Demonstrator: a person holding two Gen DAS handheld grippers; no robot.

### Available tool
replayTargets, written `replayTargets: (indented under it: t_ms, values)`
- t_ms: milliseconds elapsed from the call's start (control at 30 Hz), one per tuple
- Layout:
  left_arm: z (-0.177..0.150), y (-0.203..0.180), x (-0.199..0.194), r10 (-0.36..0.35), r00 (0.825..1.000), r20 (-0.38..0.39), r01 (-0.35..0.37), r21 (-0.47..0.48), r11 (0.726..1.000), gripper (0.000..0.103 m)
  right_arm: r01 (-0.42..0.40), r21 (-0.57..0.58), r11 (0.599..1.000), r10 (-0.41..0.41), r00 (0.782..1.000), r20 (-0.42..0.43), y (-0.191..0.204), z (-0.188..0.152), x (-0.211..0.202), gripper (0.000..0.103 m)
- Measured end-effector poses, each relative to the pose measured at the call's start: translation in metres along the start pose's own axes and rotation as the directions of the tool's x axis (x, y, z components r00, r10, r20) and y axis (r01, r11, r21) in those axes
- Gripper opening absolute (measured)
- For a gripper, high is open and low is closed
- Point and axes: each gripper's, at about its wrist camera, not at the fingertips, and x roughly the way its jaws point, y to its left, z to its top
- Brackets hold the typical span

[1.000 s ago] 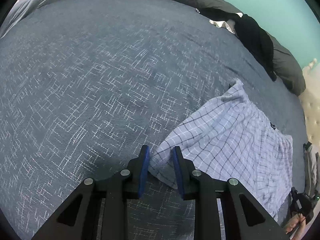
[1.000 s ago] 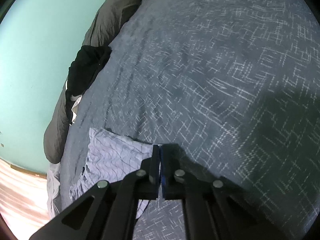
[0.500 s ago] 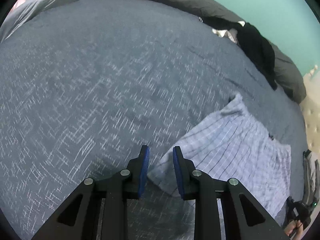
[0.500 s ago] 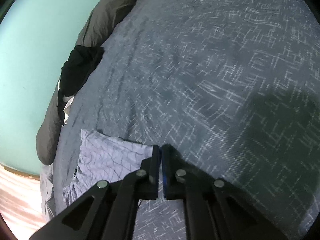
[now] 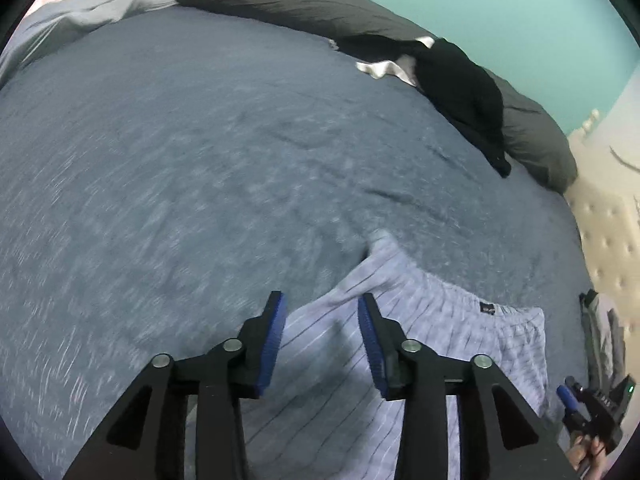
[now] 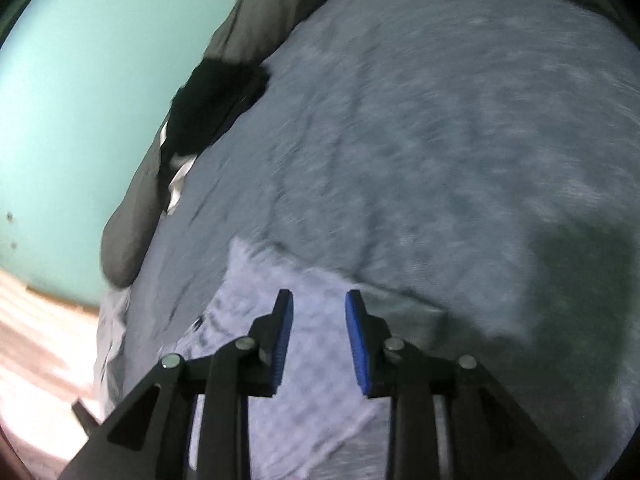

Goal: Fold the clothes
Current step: 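Open both grippers and move them toward the shorts waistband, then close both grippers on the waistband of the plaid shorts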

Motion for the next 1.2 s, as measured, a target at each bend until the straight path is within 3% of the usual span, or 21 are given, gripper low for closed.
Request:
replayTargets:
  t_ms: [267, 367, 633, 733, 767, 800, 833, 900, 967, 1200]
  values:
    - [0.014, -0.020, 0.017, -0.030, 0.999, -0.024, 0.031, 0.036, 0.999, 0.047, -0.009, -0.101, 0.995, -0.002, 0.995, -0.100, 0.045, 0.033, 0.047, 0.032]
    - [0.020, -0.025, 0.020, -0.050, 0.999, -0.020, 0.051, 0.044, 0.998, 0.047, -0.004, -0.175, 0.985, -0.021, 0.990, -0.142, 0.063, 0.044, 0.065, 0.037]
    - [0.022, -0.026, 0.034, -0.055, 0.998, -0.041, 0.057, 0.047, 0.997, 0.047, 0.046, -0.291, 0.956, -0.105, 0.976, -0.189, 0.086, 0.062, 0.102, 0.038]
    - [0.020, -0.025, 0.035, -0.050, 0.998, -0.046, 0.052, 0.052, 0.997, 0.046, 0.050, -0.305, 0.951, -0.116, 0.973, -0.199, 0.089, 0.061, 0.114, 0.034]
    - [0.019, -0.024, 0.035, -0.050, 0.998, -0.046, 0.052, 0.054, 0.997, 0.046, 0.052, -0.312, 0.949, -0.120, 0.972, -0.202, 0.089, 0.061, 0.118, 0.026]
    - [0.019, -0.024, 0.035, -0.049, 0.998, -0.046, 0.052, 0.056, 0.997, 0.044, 0.057, -0.319, 0.946, -0.126, 0.971, -0.201, 0.089, 0.060, 0.120, 0.024]
    - [0.018, -0.024, 0.035, -0.046, 0.998, -0.050, 0.050, 0.063, 0.997, 0.035, 0.060, -0.326, 0.943, -0.131, 0.971, -0.201, 0.088, 0.059, 0.122, 0.023]
    - [0.016, -0.026, 0.038, -0.040, 0.997, -0.060, 0.045, 0.085, 0.995, 0.019, 0.061, -0.342, 0.938, -0.136, 0.970, -0.201, 0.087, 0.055, 0.124, 0.012]
    - [0.015, -0.028, 0.039, -0.039, 0.997, -0.065, 0.045, 0.098, 0.994, 0.011, 0.056, -0.368, 0.928, -0.137, 0.971, -0.197, 0.087, 0.051, 0.123, 0.007]
    - [0.013, -0.029, 0.032, -0.050, 0.996, -0.068, 0.057, 0.111, 0.992, 0.004, 0.014, -0.403, 0.915, -0.101, 0.975, -0.196, 0.083, 0.039, 0.106, 0.003]
